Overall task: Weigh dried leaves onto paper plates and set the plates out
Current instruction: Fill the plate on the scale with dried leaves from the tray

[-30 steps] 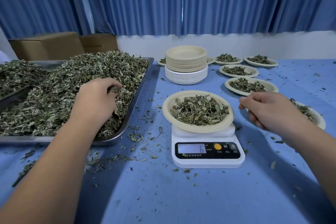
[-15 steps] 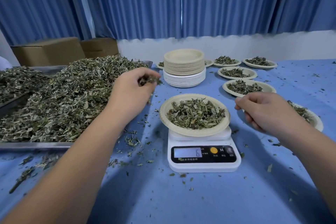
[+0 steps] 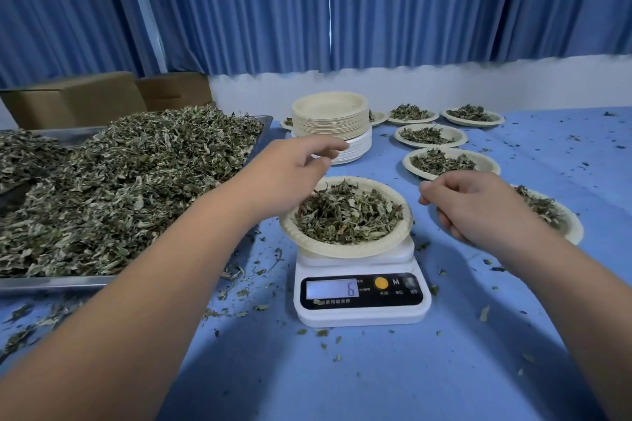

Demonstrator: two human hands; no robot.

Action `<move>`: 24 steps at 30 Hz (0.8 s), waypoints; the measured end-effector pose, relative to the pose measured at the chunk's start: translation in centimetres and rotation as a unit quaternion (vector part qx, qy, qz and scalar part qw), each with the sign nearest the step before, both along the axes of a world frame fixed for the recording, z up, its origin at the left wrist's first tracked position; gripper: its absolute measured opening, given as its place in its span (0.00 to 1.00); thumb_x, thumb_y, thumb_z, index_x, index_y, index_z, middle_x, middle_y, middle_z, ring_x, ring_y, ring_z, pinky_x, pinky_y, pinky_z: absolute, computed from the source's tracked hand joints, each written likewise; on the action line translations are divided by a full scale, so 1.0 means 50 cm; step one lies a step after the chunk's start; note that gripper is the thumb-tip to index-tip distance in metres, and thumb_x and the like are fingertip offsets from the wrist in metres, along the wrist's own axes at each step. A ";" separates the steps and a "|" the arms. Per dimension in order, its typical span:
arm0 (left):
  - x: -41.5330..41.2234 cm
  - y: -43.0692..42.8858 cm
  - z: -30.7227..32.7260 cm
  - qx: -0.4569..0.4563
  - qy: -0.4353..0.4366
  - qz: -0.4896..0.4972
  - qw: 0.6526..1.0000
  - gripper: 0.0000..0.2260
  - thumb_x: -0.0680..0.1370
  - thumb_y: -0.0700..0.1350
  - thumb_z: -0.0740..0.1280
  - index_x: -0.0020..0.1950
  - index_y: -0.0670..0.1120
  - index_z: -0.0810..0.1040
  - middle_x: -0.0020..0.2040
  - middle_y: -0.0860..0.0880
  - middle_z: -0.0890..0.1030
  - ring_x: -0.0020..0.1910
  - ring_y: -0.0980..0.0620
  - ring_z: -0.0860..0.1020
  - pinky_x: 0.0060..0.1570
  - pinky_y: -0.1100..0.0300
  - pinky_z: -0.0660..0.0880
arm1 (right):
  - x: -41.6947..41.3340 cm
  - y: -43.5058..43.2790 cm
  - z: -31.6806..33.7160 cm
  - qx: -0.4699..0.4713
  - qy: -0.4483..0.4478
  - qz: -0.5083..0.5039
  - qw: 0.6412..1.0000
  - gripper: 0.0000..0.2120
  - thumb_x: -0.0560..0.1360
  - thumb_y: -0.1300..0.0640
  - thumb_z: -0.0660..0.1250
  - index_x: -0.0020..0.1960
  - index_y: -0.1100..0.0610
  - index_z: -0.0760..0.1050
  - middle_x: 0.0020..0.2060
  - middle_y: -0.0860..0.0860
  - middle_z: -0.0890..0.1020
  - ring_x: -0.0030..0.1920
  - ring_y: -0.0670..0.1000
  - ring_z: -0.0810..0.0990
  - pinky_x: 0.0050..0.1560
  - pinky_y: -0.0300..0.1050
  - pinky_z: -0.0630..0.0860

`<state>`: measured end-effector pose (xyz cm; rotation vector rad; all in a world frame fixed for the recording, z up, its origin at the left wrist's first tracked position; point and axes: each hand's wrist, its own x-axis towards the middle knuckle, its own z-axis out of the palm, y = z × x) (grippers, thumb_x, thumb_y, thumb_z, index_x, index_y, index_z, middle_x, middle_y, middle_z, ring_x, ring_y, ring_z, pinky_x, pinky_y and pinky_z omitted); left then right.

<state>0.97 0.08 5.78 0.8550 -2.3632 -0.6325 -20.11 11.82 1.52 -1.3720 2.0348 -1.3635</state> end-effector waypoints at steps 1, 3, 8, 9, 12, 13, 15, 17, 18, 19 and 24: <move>0.008 0.000 -0.004 -0.002 0.028 0.005 1.000 0.14 0.82 0.43 0.60 0.63 0.58 0.76 0.58 0.60 0.79 0.55 0.50 0.79 0.47 0.65 0.74 | -0.001 0.000 0.000 -0.001 -0.002 -0.001 1.000 0.14 0.77 0.48 0.65 0.37 0.54 0.79 0.20 0.47 0.74 0.20 0.45 0.68 0.29 0.40 0.66; 0.027 0.001 -0.017 -0.015 0.082 0.030 0.996 0.13 0.82 0.41 0.61 0.59 0.57 0.78 0.55 0.60 0.80 0.54 0.56 0.79 0.47 0.70 0.73 | -0.002 0.000 -0.001 -0.001 -0.004 -0.003 1.000 0.14 0.77 0.48 0.65 0.37 0.54 0.79 0.20 0.47 0.74 0.20 0.45 0.68 0.29 0.40 0.66; 0.098 -0.014 -0.056 -0.118 0.092 0.157 0.976 0.11 0.80 0.40 0.63 0.57 0.53 0.81 0.51 0.57 0.80 0.45 0.60 0.76 0.45 0.71 0.69 | -0.003 0.001 -0.003 0.003 0.003 -0.003 1.000 0.14 0.77 0.47 0.65 0.37 0.53 0.79 0.20 0.46 0.74 0.20 0.45 0.68 0.28 0.40 0.66; 0.115 -0.022 -0.060 -0.148 0.061 0.182 0.970 0.11 0.79 0.41 0.63 0.57 0.52 0.81 0.51 0.56 0.79 0.45 0.58 0.74 0.48 0.67 0.68 | -0.003 0.001 -0.003 0.005 0.006 -0.004 1.000 0.14 0.77 0.47 0.65 0.37 0.53 0.79 0.20 0.46 0.74 0.20 0.45 0.68 0.28 0.40 0.66; 0.158 -0.048 -0.070 -0.163 0.000 0.245 0.956 0.10 0.79 0.43 0.63 0.58 0.51 0.80 0.51 0.52 0.77 0.48 0.53 0.72 0.52 0.58 0.68 | -0.002 0.002 -0.007 0.010 0.004 -0.007 1.000 0.14 0.77 0.48 0.65 0.37 0.53 0.79 0.21 0.46 0.74 0.20 0.44 0.68 0.29 0.41 0.67; 0.167 -0.052 -0.073 -0.153 -0.016 0.261 0.953 0.10 0.79 0.44 0.63 0.58 0.50 0.80 0.51 0.52 0.76 0.49 0.52 0.72 0.52 0.56 0.69 | 0.000 0.002 -0.009 0.013 0.005 -0.007 1.000 0.14 0.77 0.48 0.65 0.37 0.53 0.79 0.21 0.47 0.74 0.20 0.45 0.69 0.29 0.41 0.68; 0.172 -0.055 -0.078 -0.137 -0.028 0.277 0.951 0.10 0.80 0.45 0.62 0.58 0.50 0.80 0.52 0.50 0.76 0.49 0.51 0.72 0.51 0.55 0.70 | 0.001 0.003 -0.012 0.019 0.009 -0.008 1.000 0.14 0.77 0.48 0.65 0.37 0.53 0.79 0.21 0.47 0.74 0.21 0.45 0.69 0.27 0.41 0.68; 0.159 -0.045 -0.082 -0.138 -0.002 0.267 0.954 0.09 0.80 0.45 0.62 0.56 0.50 0.80 0.52 0.50 0.77 0.48 0.53 0.72 0.49 0.58 0.68 | 0.000 0.003 -0.012 0.023 0.008 -0.011 1.000 0.13 0.77 0.48 0.65 0.38 0.53 0.79 0.21 0.46 0.74 0.21 0.46 0.68 0.25 0.40 0.68; 0.148 -0.037 -0.081 -0.139 0.020 0.255 0.957 0.09 0.80 0.45 0.62 0.55 0.50 0.81 0.51 0.51 0.77 0.45 0.55 0.72 0.48 0.61 0.66 | 0.001 0.002 -0.013 0.024 0.004 -0.013 1.000 0.13 0.77 0.48 0.65 0.38 0.54 0.79 0.21 0.46 0.74 0.21 0.46 0.68 0.24 0.39 0.67; 0.135 -0.027 -0.081 -0.135 0.041 0.240 0.960 0.09 0.80 0.44 0.63 0.55 0.50 0.81 0.49 0.53 0.77 0.43 0.59 0.72 0.47 0.66 0.65 | 0.002 0.001 -0.013 0.025 -0.004 -0.016 1.000 0.13 0.77 0.49 0.65 0.40 0.55 0.78 0.21 0.46 0.74 0.21 0.46 0.68 0.23 0.38 0.67; 0.083 0.013 -0.088 -0.039 0.070 0.234 0.969 0.13 0.80 0.50 0.62 0.60 0.47 0.80 0.50 0.52 0.80 0.44 0.57 0.74 0.44 0.67 0.64 | 0.020 -0.005 -0.016 0.036 -0.057 -0.022 0.998 0.12 0.78 0.51 0.65 0.41 0.58 0.78 0.23 0.48 0.77 0.20 0.47 0.70 0.21 0.39 0.67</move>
